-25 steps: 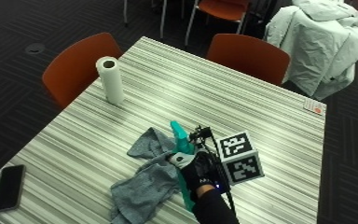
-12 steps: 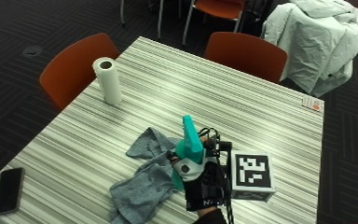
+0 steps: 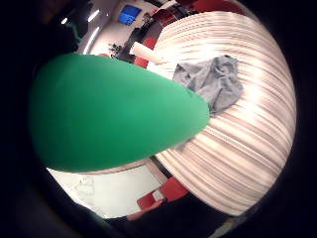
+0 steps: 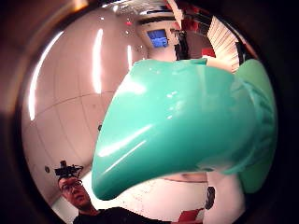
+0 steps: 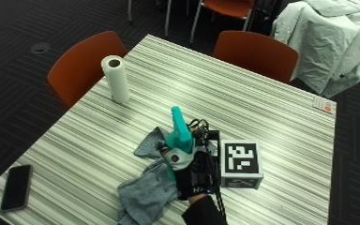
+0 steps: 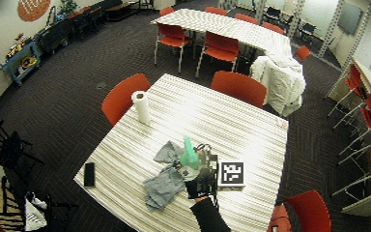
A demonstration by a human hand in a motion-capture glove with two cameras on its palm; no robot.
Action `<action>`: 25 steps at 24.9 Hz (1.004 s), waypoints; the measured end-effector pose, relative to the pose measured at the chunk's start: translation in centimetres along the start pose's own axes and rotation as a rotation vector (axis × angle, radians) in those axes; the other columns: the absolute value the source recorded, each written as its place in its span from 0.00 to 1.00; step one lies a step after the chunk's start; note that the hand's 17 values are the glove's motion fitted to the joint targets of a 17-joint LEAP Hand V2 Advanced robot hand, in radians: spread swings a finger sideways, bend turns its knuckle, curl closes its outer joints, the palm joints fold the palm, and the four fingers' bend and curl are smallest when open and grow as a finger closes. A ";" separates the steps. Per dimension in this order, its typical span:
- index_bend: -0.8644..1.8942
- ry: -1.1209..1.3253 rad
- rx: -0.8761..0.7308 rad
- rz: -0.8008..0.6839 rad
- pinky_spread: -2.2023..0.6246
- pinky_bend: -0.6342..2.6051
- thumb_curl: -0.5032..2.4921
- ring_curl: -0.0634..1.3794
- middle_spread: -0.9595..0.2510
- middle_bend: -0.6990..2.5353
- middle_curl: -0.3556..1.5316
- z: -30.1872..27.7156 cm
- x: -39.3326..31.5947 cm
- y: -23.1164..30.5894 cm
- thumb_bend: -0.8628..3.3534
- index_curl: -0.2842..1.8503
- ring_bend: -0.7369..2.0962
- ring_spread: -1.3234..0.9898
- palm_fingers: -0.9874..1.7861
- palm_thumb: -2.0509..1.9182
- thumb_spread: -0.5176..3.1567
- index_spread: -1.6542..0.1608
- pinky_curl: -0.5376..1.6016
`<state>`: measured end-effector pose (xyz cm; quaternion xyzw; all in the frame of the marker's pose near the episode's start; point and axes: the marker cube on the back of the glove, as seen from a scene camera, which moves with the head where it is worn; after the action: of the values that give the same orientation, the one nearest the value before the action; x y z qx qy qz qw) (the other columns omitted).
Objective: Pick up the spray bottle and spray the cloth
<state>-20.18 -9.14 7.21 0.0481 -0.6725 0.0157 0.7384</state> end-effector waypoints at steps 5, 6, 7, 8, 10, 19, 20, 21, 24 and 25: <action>0.37 -0.032 -0.052 -0.047 0.79 0.25 0.42 0.37 0.76 0.30 0.49 3.7 -2.5 -2.1 0.20 0.37 0.41 0.52 0.62 0.80 0.29 0.81 0.40; 0.37 -0.025 -0.060 -0.070 0.79 0.25 0.42 0.37 0.76 0.30 0.49 4.4 -2.8 -2.7 0.20 0.37 0.41 0.52 0.62 0.80 0.29 0.81 0.40; 0.37 -0.016 -0.066 -0.092 0.79 0.25 0.42 0.37 0.76 0.30 0.49 5.1 -3.1 -3.3 0.20 0.37 0.41 0.52 0.62 0.80 0.29 0.81 0.41; 0.37 -0.006 -0.070 -0.109 0.79 0.25 0.42 0.37 0.76 0.30 0.49 5.7 -3.4 -3.8 0.20 0.37 0.41 0.52 0.62 0.80 0.29 0.81 0.41; 0.37 0.000 -0.074 -0.127 0.79 0.25 0.42 0.37 0.76 0.30 0.49 6.8 -4.2 -4.7 0.20 0.37 0.41 0.52 0.62 0.80 0.29 0.81 0.41; 0.37 -0.034 -0.096 -0.148 0.79 0.25 0.42 0.37 0.76 0.30 0.49 9.6 -6.8 -6.0 0.20 0.37 0.41 0.51 0.62 0.80 0.29 0.81 0.41; 0.37 -0.030 -0.097 -0.143 0.79 0.25 0.42 0.37 0.76 0.30 0.49 9.6 -6.2 -6.0 0.20 0.37 0.41 0.51 0.62 0.80 0.29 0.81 0.41; 0.37 -0.026 -0.098 -0.136 0.79 0.25 0.42 0.37 0.76 0.30 0.49 9.6 -5.6 -5.9 0.20 0.37 0.41 0.51 0.62 0.80 0.29 0.81 0.41; 0.37 -0.018 -0.111 -0.106 0.79 0.25 0.42 0.37 0.76 0.30 0.49 9.6 -2.3 -5.2 0.20 0.37 0.41 0.51 0.62 0.80 0.29 0.81 0.41; 0.37 -0.018 -0.119 -0.090 0.79 0.25 0.42 0.37 0.76 0.30 0.49 9.7 -0.9 -4.7 0.20 0.37 0.41 0.51 0.62 0.80 0.29 0.81 0.41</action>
<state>-29.51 -14.68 6.98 0.0347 -0.6761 -0.0578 0.7337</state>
